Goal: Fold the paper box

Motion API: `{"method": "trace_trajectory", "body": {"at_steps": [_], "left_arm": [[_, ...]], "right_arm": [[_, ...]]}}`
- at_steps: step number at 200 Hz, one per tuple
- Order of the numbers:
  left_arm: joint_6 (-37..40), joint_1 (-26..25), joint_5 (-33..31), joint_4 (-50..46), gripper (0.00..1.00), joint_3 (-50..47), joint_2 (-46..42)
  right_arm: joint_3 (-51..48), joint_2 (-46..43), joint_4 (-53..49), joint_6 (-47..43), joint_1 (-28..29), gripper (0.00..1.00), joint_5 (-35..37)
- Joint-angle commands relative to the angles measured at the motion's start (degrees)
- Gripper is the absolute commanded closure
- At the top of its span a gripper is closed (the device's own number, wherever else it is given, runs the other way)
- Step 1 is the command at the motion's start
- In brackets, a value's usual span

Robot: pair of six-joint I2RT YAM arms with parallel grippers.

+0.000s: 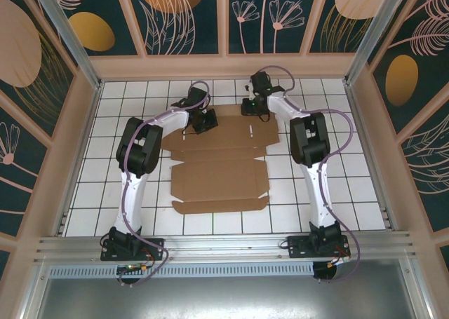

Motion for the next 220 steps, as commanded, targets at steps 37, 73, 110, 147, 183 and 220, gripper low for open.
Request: {"method": "trace_trajectory", "body": {"at_steps": [37, 73, 110, 147, 183, 220], "left_arm": [[1.6, 0.1, -1.9, -3.2, 1.00, -1.9, 4.1], [2.1, 0.2, -2.3, -3.3, 1.00, -1.8, 4.2], [2.5, 0.1, -2.4, -3.4, 1.00, -1.7, 4.2], [2.7, 0.3, -2.3, -3.7, 1.00, -1.3, 4.2], [2.7, 0.5, -1.9, -3.7, 1.00, -1.0, 4.1], [2.7, 0.7, -1.6, -3.8, 1.00, -0.7, 4.2]], "right_arm": [[4.4, 1.8, -3.4, -4.5, 7.5, 0.59, 18.6], [2.8, -0.7, -1.6, -3.6, 7.0, 0.52, 20.5], [3.1, -2.1, -1.6, -2.2, 5.0, 0.59, 15.4], [5.9, -0.4, -5.1, 0.8, 3.3, 0.64, 9.2], [1.8, -3.1, -1.4, 5.2, 0.5, 0.57, -1.1], [5.1, -1.1, -0.5, 7.0, -1.2, 0.56, -8.1]]}}
